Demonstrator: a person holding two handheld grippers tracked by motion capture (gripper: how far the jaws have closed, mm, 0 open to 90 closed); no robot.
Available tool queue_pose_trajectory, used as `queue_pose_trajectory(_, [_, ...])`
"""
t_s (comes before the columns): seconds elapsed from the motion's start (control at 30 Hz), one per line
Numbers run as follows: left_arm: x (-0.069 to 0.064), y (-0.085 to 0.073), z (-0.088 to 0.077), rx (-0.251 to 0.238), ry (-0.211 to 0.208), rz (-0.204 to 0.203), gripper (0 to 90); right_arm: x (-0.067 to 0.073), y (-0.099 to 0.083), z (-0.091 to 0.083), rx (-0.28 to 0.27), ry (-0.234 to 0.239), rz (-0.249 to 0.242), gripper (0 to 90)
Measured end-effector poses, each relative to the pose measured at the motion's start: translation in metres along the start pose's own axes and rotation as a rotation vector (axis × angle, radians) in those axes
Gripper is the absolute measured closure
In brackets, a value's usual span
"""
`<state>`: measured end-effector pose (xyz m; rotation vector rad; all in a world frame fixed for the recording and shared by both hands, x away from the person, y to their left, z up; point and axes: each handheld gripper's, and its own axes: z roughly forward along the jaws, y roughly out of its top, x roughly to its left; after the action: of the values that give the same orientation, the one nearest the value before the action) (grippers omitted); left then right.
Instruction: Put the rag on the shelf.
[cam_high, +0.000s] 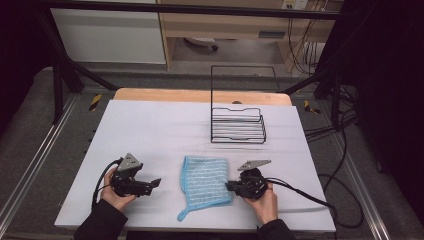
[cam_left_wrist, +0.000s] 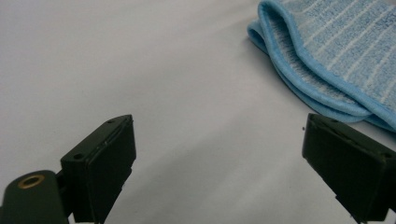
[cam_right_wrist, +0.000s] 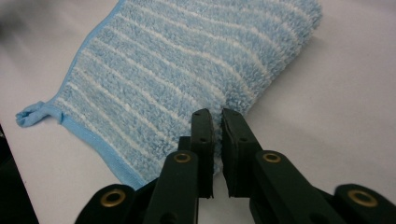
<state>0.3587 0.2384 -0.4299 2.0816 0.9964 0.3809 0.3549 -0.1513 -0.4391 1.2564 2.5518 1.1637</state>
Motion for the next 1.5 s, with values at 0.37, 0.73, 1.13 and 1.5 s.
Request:
queue_pose_trajectory(0.37, [-0.005, 0.014, 0.001, -0.017, -0.013, -0.002, 7.9, -0.01, 0.006, -0.015, -0.153, -0.002, -0.028, 30.8])
queue_pose_trajectory(0.73, [-0.008, 0.051, 0.01, -0.053, -0.008, -0.028, 7.3, -0.018, 0.015, -0.021, -0.215, 0.019, -0.023, 9.9])
queue_pose_trajectory(1.13, [-0.029, 0.092, 0.054, -0.011, -0.03, -0.037, 11.2, -0.02, 0.007, -0.02, -0.206, 0.009, -0.022, 3.9])
queue_pose_trajectory(1.5, [-0.03, 0.08, 0.091, 0.083, -0.01, -0.102, 40.9, -0.021, 0.007, -0.021, -0.196, 0.003, -0.022, 4.3])
